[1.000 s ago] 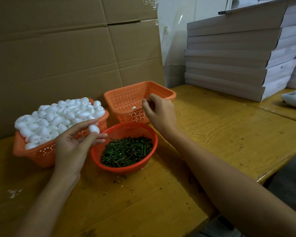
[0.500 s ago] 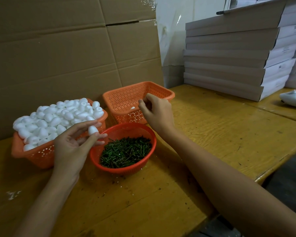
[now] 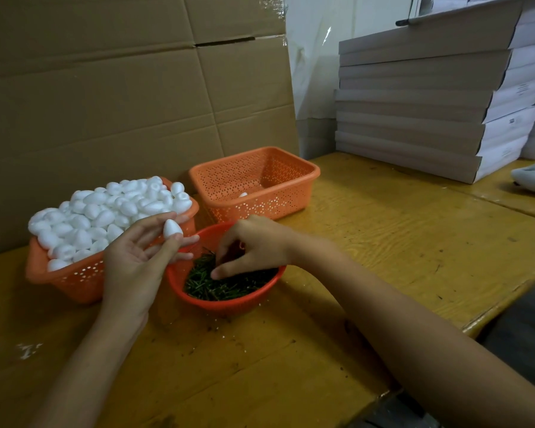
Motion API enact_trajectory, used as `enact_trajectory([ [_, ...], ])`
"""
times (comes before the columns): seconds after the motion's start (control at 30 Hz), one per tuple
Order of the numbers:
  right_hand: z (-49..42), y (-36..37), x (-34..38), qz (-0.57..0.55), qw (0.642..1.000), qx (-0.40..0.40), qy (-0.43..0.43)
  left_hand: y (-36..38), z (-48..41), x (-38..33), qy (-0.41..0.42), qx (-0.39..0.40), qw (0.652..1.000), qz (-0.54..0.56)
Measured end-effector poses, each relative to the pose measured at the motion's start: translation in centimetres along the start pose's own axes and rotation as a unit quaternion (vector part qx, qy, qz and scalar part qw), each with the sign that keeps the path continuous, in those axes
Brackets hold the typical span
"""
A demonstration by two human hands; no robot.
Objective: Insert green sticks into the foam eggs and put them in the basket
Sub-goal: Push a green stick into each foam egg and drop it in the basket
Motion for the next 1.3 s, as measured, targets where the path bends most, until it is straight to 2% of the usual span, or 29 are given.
enact_trajectory([
  [0.17, 0.17, 0.14, 0.15, -0.007, 0.999, 0.043, -0.005, 0.02, -0.19, 0.07, -0.009, 0.016, 1.0, -0.021],
  [0.53, 0.24, 0.03, 0.23, -0.028, 0.998, 0.056, -0.017, 0.19, 0.11, -0.27, -0.02, 0.0, 1.0, 0.007],
  [1.3, -0.4, 0.85, 0.65, 0.005, 0.997, 0.078, 0.003, 0.64, 0.15, -0.35, -0.006, 0.001, 0.999, -0.047],
])
Point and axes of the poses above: each hand's wrist, its own z-axis away from the middle knuckle, its own y-axis out of the palm, x = y × z, the point moved 5 cm from there along -z, towards the middle knuckle, and after that the axes turned 1 degree about x, right-handed, at the moved point
